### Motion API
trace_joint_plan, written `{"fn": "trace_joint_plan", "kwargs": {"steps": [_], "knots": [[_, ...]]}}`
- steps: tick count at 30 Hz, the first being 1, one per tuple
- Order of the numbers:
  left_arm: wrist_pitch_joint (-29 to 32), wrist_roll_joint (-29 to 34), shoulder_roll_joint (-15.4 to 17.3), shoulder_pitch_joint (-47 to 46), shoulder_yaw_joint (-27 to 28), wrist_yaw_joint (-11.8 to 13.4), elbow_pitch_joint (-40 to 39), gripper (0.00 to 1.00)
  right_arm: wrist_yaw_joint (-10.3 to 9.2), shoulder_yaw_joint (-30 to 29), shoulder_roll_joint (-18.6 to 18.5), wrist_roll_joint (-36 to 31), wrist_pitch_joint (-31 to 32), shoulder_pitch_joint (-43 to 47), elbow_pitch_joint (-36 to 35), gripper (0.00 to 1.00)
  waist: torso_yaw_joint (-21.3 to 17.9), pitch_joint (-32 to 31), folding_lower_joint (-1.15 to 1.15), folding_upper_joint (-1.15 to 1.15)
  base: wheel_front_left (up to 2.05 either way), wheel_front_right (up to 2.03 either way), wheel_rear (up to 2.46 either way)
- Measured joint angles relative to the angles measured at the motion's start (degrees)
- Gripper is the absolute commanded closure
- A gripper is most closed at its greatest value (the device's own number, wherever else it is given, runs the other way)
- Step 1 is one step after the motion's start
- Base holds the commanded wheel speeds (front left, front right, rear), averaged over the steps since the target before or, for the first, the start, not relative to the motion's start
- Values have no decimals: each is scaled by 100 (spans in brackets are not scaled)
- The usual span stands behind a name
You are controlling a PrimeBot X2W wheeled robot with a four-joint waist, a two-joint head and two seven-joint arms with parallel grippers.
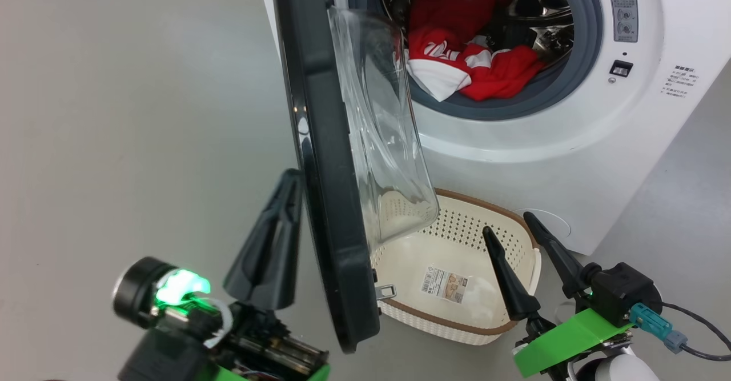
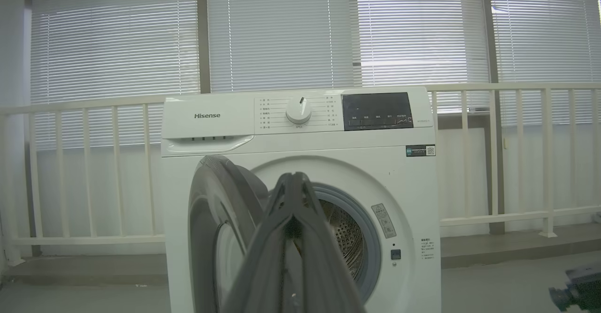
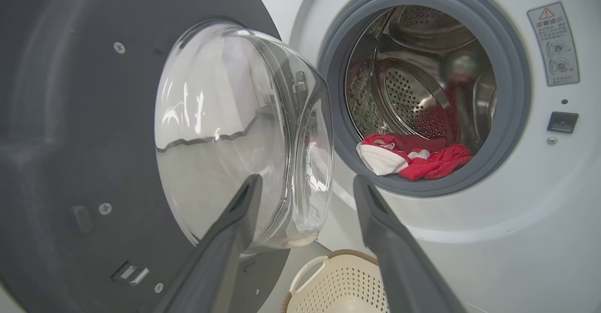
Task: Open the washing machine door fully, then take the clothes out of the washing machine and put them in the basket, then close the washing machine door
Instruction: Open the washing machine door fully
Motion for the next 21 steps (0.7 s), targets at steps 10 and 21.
{"fn": "trace_joint_plan", "kwargs": {"steps": [10, 21], "knots": [[528, 2, 18, -113, -981, -377, -132, 100, 0, -2, 1, 35, -1, 0, -7, 0, -63, 65, 0, 0, 0, 0, 0], [1323, -142, 77, -97, -1462, -426, 669, 100, 0, -68, 0, 35, 20, -2, -58, 0, -121, 206, 0, 0, 0, 0, 0]]}}
